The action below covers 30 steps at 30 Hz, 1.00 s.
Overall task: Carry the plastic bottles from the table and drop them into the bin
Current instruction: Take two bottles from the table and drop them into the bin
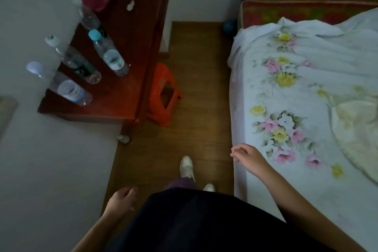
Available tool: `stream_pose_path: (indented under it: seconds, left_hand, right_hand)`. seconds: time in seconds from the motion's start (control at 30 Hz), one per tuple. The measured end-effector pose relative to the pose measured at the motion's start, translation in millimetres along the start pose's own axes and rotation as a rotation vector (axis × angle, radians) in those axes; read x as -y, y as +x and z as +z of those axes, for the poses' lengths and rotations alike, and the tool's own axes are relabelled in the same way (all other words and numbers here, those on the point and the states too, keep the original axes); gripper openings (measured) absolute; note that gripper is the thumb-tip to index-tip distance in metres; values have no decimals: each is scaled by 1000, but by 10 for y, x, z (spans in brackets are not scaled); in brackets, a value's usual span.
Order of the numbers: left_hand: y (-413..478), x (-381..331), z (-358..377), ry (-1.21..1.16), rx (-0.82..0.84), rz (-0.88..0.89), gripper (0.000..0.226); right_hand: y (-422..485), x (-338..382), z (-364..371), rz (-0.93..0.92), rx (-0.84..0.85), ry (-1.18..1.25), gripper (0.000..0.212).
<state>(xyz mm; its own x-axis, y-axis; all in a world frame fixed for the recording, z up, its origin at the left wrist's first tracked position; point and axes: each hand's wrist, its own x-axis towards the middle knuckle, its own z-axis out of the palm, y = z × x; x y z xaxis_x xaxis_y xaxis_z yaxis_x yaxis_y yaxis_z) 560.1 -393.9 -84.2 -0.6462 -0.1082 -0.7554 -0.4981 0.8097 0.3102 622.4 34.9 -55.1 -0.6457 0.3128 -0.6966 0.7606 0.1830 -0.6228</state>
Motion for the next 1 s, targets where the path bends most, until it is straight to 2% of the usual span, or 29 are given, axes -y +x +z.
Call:
stream_pose_path:
  seconds: [0.13,0.27,0.47,0.63,0.8,0.9,1.0]
  left_hand:
    - [534,-669,-53,-4,34,15,37]
    - [1056,-1588,-127,10,106,57,31]
    - [1399,-3244,-368,160,199,287,32]
    - [1570,-4304,-624,84,174,395,27]
    - [1862,-4765,-762,-15,87,316,26]
    - [2044,-4729,-816,-100,40,196,27]
    - [2063,-4599,-801,-224,-91,78,24]
  right_hand:
    - [453,269,-308,24,-29,-24,13]
    - [812,239,-635,127,-105,-41,27]
    - [1211,436,-1103,226,-213,79,15]
    - [1735,767,-1494,250,-197,66,14]
    - [2621,1427,-1870,151,-106,-62,15]
    - [3190,1985,-2027,39,11,-225,18]
    - [3665,2662,-2081,-121,164,-399,16]
